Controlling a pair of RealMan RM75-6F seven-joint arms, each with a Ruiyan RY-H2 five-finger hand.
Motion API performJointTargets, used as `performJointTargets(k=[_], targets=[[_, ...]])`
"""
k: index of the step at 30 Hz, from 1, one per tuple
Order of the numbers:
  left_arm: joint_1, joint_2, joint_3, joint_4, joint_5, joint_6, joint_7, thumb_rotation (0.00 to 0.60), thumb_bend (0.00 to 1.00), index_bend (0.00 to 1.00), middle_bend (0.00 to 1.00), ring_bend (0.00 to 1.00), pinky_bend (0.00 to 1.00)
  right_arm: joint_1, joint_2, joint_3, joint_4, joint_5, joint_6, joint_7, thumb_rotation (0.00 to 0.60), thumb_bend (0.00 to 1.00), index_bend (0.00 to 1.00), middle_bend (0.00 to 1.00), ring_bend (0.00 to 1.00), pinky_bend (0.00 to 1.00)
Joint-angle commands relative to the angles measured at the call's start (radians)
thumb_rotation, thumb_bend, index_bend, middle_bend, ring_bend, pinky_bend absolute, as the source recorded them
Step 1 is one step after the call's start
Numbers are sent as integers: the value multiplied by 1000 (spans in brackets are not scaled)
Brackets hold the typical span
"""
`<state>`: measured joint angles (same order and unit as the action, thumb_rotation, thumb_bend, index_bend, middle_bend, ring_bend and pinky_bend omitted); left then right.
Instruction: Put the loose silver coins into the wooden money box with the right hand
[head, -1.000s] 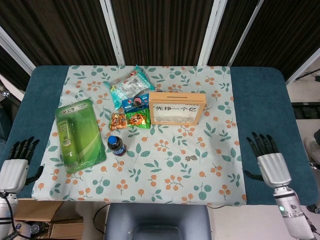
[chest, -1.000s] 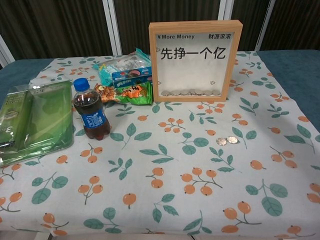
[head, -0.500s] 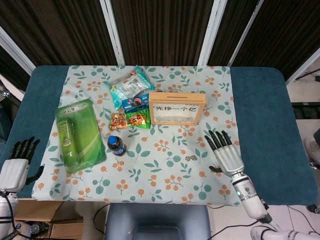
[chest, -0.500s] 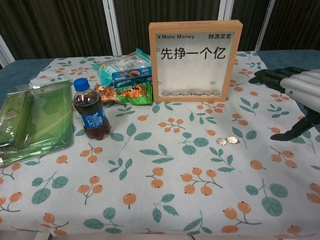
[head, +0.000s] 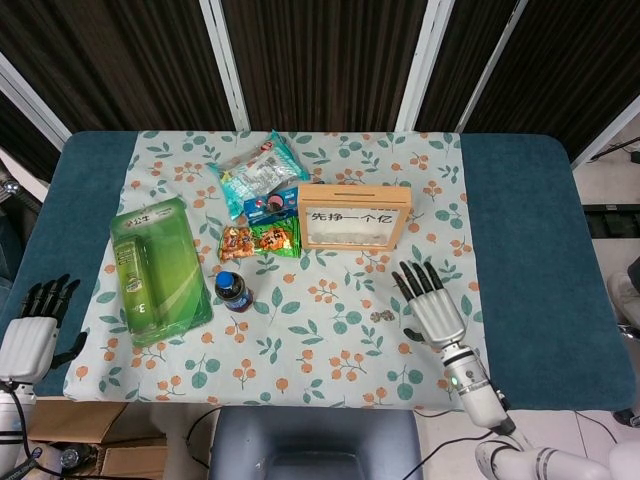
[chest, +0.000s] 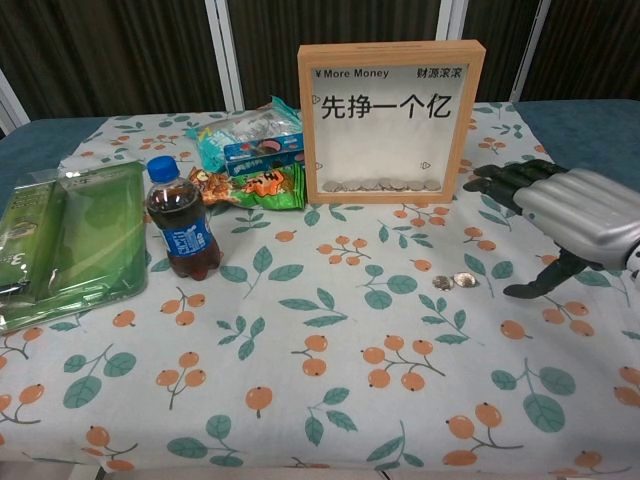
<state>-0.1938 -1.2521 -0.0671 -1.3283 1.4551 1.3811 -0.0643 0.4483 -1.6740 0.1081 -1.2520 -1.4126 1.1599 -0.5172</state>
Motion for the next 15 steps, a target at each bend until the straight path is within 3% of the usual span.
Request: performJointTargets(k=[1,8,15], targets=[[1,-1,1,1,0,1,2,600,371,0,0,0,0,9,-19,-12,29,-9,-11,16,515,410,121,0,0,0],[7,-8,4,6,-2,6,6,600,378,0,0,0,0,17,-69,-24,104,-25,-9,81,600,536,227,0,0,0],[10,-9,4,9,-5,9,2,600,378,0,0,0,0,16,-99,-45,152,-40,-11,126,600,540,309,0,0,0]])
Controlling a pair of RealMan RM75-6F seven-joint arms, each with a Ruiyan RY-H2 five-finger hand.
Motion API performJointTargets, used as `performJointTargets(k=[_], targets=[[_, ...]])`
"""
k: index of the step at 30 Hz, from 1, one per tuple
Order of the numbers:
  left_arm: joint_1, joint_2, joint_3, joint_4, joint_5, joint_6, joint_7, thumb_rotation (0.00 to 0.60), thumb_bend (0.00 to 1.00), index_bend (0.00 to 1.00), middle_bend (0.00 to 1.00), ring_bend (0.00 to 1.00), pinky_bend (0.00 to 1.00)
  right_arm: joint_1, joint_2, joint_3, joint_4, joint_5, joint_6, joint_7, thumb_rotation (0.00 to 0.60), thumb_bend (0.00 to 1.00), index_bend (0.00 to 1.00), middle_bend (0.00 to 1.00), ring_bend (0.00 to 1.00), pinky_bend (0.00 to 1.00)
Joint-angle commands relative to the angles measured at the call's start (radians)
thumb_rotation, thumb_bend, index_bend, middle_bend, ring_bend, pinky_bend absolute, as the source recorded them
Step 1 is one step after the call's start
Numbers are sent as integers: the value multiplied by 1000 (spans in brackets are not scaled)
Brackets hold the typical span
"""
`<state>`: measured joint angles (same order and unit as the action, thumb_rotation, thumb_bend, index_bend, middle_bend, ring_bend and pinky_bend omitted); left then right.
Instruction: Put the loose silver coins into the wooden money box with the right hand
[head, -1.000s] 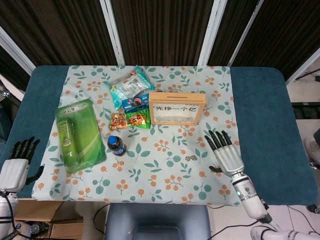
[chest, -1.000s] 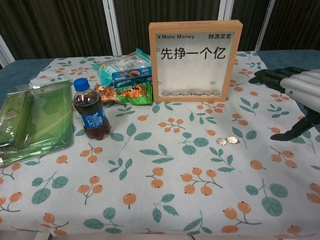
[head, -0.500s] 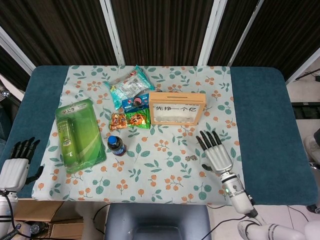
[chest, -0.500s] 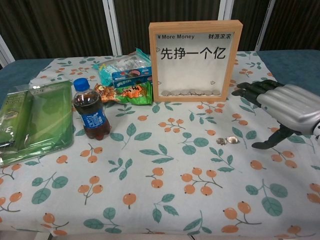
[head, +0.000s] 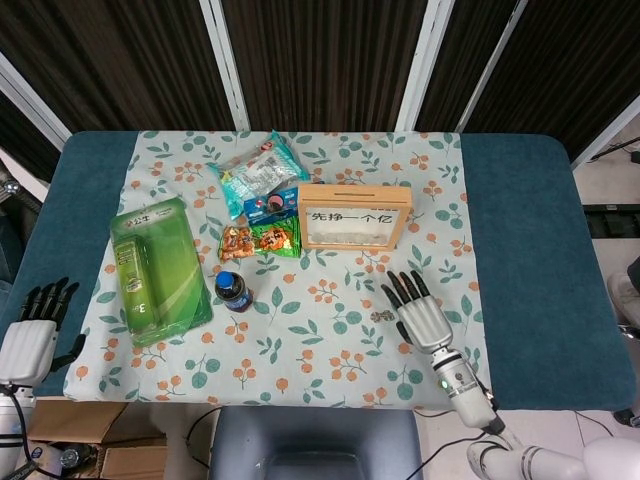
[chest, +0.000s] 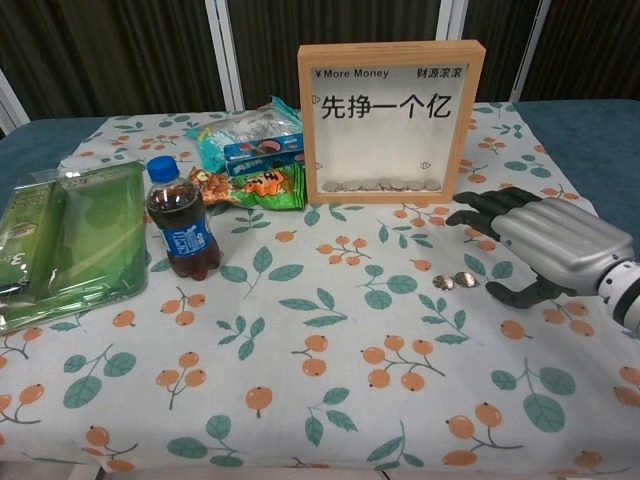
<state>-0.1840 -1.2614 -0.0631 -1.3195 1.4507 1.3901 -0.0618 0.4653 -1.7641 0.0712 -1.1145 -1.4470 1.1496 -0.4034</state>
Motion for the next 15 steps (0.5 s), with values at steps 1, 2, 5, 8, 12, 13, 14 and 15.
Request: performJointTargets(k=[1,2,5,8,12,13,14,15], targets=[[0,0,1,0,1,0,-1,600,378,0,0,0,0,-2,-12,-11,22,-8,-1,17,600,540,319,0,0,0],[0,1,0,1,1,0,-2,600,378,0,0,0,0,-3,-15,-13,28,-9,-1,22,600,540,331,0,0,0],[-1,0,1,3,1,-3,-4,600,378,0,0,0,0,-3,-23,-18,45,-15,1,38,600,541,352,0,0,0],[-2,-2,1,5,-1,-7,-4,600,378,0,0,0,0,-2,-27,-22,52,-23,2,54,600,541,376,0,0,0],[-1,-3,5,6,3,-7,-8,600,378,0,0,0,0,0,-27,-25,54,-28,2,68,600,541,413,0,0,0],[-2,-4,3,7,2,-8,-7,600,378,0,0,0,0,0,-27,-25,55,-29,2,68,600,541,419,0,0,0],[-2,-4,2,7,1,-8,-6,600,378,0,0,0,0,1,-27,-25,56,-30,3,69,600,541,425,0,0,0],[-2,-4,2,7,0,-7,-6,600,378,0,0,0,0,1,-28,-24,56,-30,3,69,600,541,428,0,0,0]])
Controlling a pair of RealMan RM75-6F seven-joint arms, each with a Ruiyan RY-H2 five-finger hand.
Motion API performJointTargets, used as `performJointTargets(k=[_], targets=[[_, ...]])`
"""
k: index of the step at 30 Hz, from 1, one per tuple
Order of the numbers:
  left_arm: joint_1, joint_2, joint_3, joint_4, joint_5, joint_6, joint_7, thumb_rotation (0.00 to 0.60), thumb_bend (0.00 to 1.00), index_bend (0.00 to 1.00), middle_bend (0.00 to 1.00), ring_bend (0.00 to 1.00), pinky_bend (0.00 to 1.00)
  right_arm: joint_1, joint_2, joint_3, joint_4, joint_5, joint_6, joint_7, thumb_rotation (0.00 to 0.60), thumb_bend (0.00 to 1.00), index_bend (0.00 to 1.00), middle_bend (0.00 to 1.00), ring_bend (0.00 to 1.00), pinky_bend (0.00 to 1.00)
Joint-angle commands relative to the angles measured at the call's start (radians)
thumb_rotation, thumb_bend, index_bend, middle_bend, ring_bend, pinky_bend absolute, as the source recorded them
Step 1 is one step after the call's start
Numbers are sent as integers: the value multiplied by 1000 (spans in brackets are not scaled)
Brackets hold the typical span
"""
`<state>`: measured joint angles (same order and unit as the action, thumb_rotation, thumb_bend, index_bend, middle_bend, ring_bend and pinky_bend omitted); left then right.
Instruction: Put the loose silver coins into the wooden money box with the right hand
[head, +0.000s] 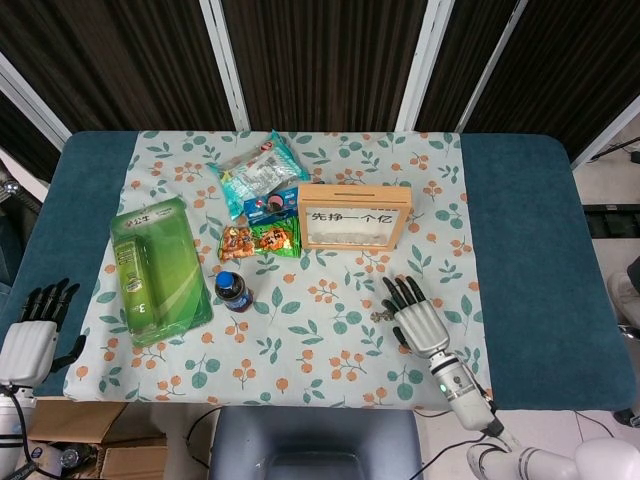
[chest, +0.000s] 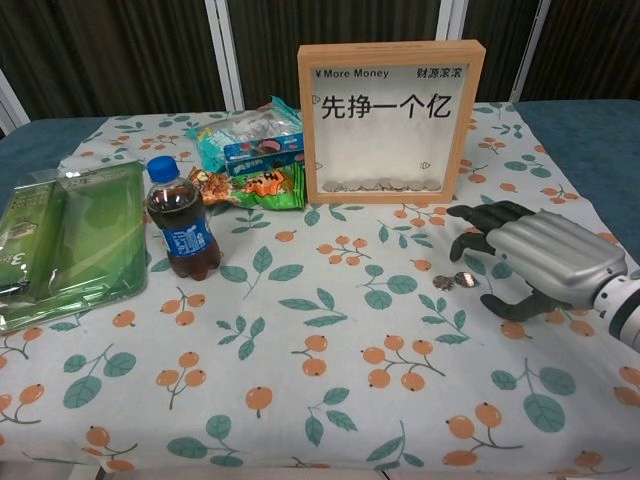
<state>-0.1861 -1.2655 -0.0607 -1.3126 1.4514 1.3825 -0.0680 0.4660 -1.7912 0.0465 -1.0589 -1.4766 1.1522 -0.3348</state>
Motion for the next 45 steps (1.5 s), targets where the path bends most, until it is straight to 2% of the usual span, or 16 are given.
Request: performJointTargets(k=[1,11,34,45], targets=[[0,0,-1,0,-1,1,0,600,379,0,0,0,0,0,-1,1,1,0,0,1,600,540,432,0,0,0],[4,3,1,-4,-1,3,3,600,378,0,0,0,0,0,-8,-4,9,-7,4,11,600,540,488,0,0,0],[1,2,-1,4,-3,-3,-8,600,379,0,0,0,0,1,-20,2,19,8,-9,-9,600,541,539,0,0,0],[0,0,0,14,-4,-7,-17,600,377,0,0,0,0,8,-36,12,39,9,-5,-11,600,541,619,0,0,0]])
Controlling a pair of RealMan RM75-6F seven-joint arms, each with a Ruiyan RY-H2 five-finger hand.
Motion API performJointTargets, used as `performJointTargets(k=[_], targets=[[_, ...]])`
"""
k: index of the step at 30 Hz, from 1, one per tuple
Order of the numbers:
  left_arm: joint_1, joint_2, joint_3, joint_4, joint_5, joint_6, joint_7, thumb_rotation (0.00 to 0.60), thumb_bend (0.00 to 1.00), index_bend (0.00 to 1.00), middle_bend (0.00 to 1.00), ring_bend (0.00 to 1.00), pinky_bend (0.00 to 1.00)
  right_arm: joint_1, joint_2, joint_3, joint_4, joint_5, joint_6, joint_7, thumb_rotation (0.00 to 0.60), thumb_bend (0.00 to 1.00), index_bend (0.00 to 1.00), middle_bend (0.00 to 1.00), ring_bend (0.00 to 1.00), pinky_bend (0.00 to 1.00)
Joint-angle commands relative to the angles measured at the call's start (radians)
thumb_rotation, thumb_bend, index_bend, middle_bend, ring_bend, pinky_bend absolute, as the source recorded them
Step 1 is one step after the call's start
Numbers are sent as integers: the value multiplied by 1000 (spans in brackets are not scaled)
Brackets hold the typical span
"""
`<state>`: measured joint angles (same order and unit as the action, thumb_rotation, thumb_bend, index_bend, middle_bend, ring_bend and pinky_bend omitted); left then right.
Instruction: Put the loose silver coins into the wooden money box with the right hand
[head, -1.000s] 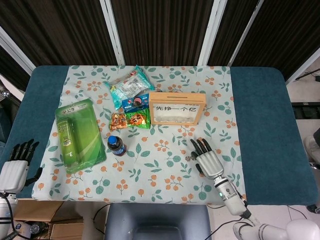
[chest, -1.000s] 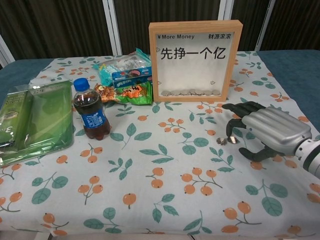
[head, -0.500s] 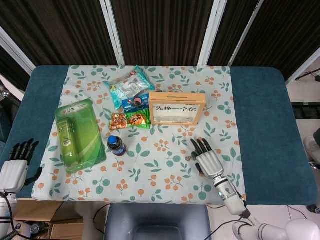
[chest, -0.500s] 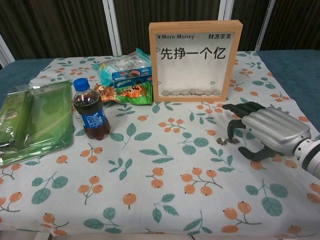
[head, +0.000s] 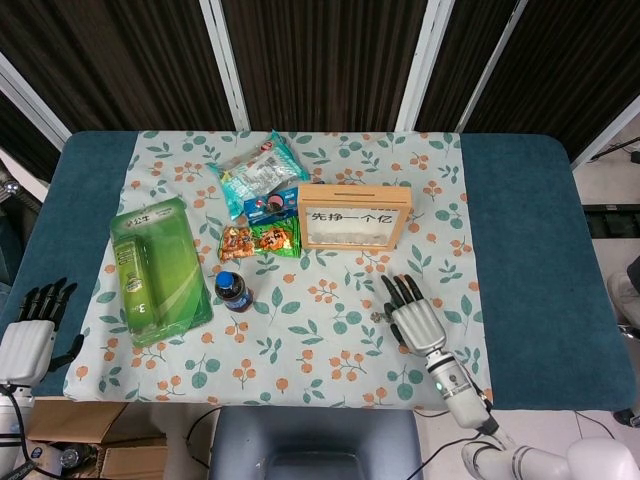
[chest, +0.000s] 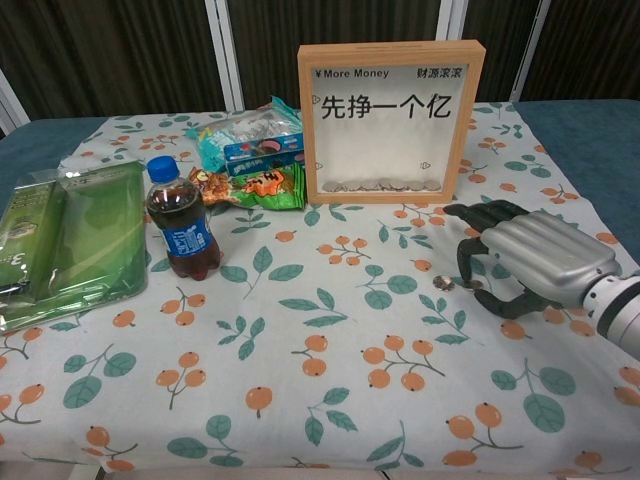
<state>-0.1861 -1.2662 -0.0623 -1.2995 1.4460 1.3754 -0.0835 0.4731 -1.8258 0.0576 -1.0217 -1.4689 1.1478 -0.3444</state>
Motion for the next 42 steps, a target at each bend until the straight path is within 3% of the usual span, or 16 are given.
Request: performJointTargets(k=[1,11,29,42], targets=[[0,0,1,2,2,-1,-4,600,378,0,0,0,0,1,-3,1,3,2,-1,-3,600,541,623,0,0,0],[2,-12,2,26,7,6,-32,600,378,0,0,0,0,6,-12,5,15,-1,4,-8,600,541,656,2,0,0],[-1,-20,3,53,28,21,-75,600,378,0,0,0,0,9,-24,-4,38,-33,35,20,600,542,599,48,0,0],[-6,-18,4,50,28,11,-76,600,379,0,0,0,2,9,-29,-1,54,-37,47,33,600,577,661,119,0,0]])
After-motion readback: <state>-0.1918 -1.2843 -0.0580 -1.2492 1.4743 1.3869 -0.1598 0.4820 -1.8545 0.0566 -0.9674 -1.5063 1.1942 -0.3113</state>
